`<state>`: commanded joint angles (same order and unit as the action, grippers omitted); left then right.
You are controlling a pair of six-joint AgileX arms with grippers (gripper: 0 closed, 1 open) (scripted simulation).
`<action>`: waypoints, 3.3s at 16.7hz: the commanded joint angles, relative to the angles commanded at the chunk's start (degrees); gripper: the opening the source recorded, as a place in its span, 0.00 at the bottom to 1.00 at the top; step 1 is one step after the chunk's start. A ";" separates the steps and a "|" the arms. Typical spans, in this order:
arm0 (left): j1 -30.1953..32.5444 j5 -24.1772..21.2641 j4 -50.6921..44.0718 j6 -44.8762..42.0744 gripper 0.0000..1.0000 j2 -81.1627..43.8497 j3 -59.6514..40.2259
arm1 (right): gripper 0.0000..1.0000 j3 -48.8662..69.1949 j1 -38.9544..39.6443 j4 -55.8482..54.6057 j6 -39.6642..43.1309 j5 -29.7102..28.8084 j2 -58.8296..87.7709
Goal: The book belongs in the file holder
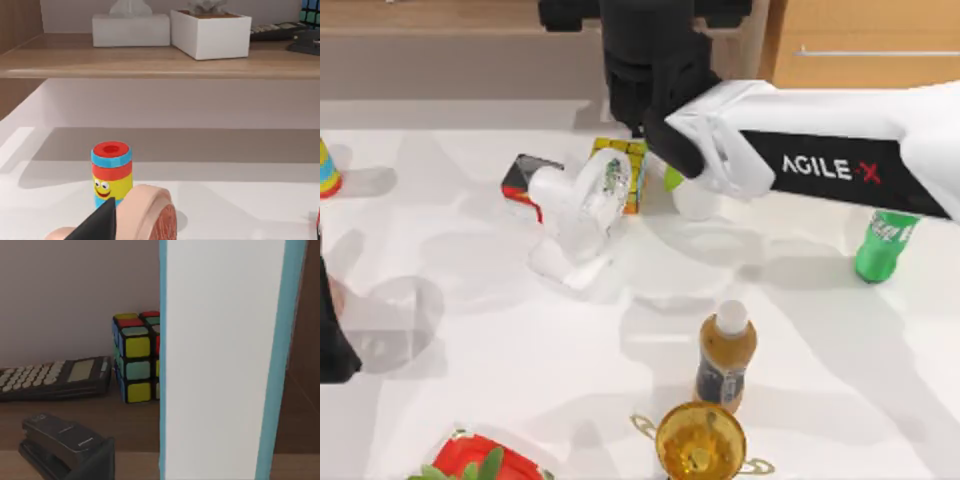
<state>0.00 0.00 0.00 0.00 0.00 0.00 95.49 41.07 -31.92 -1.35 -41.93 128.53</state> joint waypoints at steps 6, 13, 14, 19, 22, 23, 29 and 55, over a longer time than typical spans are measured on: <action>0.00 0.00 0.00 0.00 1.00 0.00 0.00 | 1.00 6.06 0.08 -1.39 1.79 -1.19 6.05; 0.00 0.00 0.00 0.00 1.00 0.00 0.00 | 1.00 8.95 -0.66 -0.12 1.79 -0.47 7.66; 0.00 0.00 0.00 0.00 1.00 0.00 0.00 | 1.00 10.19 -0.91 0.41 1.82 -0.22 8.35; 0.00 0.00 0.00 0.00 1.00 0.00 0.00 | 1.00 12.38 -1.39 1.38 1.83 0.25 9.55; 0.00 0.00 0.00 0.00 1.00 0.00 0.00 | 0.85 12.38 -1.39 1.38 1.83 0.25 9.55; 0.00 0.00 0.00 0.00 1.00 0.00 0.00 | 0.77 12.38 -1.39 1.38 1.83 0.25 9.55; 0.00 0.00 0.00 0.00 1.00 0.00 0.00 | 0.32 12.38 -1.39 1.38 1.83 0.25 9.55; 0.00 0.00 0.00 0.00 1.00 0.00 0.00 | 0.00 11.35 -0.84 4.01 0.60 -0.15 6.02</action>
<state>0.00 0.00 0.00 0.00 0.00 0.00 106.84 40.24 -27.92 -0.75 -42.08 134.55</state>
